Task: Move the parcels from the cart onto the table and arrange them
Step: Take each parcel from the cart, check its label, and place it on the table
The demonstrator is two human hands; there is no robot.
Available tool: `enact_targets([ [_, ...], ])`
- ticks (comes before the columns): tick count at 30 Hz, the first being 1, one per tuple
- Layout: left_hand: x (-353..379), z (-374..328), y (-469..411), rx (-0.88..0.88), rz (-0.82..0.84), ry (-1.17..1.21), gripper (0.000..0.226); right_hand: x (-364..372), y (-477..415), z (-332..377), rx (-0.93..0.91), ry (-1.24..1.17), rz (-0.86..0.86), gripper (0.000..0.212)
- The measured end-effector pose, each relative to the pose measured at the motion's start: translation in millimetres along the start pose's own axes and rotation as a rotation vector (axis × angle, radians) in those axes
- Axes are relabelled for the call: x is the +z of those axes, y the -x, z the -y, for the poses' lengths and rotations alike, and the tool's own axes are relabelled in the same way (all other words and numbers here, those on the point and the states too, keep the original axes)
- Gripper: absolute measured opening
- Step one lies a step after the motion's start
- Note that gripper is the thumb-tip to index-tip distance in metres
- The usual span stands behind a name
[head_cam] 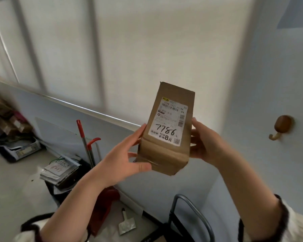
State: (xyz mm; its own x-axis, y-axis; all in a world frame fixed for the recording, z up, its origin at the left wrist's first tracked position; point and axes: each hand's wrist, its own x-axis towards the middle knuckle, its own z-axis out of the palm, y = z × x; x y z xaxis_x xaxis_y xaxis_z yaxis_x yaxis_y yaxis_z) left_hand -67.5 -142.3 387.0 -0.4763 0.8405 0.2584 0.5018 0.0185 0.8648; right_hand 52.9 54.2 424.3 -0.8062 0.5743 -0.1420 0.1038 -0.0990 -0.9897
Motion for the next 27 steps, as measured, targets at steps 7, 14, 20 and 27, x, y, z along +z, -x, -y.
enact_targets([
  [7, -10, 8, -17, -0.08, -0.25, 0.223, 0.043, 2, -5, -9, 0.003, 0.068, 0.079, 0.045],
  [14, -9, 12, -20, -0.091, -0.247, 0.281, 0.039, 2, 0, -10, -0.061, 0.141, 0.146, 0.034],
  [20, -28, -19, -47, -0.208, -0.45, 0.45, 0.03, -6, 19, 3, -0.469, 0.414, 0.316, 0.074],
  [27, -47, -29, -38, 0.074, -0.037, 0.282, 0.076, 0, 20, 3, -0.562, 0.085, 0.079, 0.052],
])
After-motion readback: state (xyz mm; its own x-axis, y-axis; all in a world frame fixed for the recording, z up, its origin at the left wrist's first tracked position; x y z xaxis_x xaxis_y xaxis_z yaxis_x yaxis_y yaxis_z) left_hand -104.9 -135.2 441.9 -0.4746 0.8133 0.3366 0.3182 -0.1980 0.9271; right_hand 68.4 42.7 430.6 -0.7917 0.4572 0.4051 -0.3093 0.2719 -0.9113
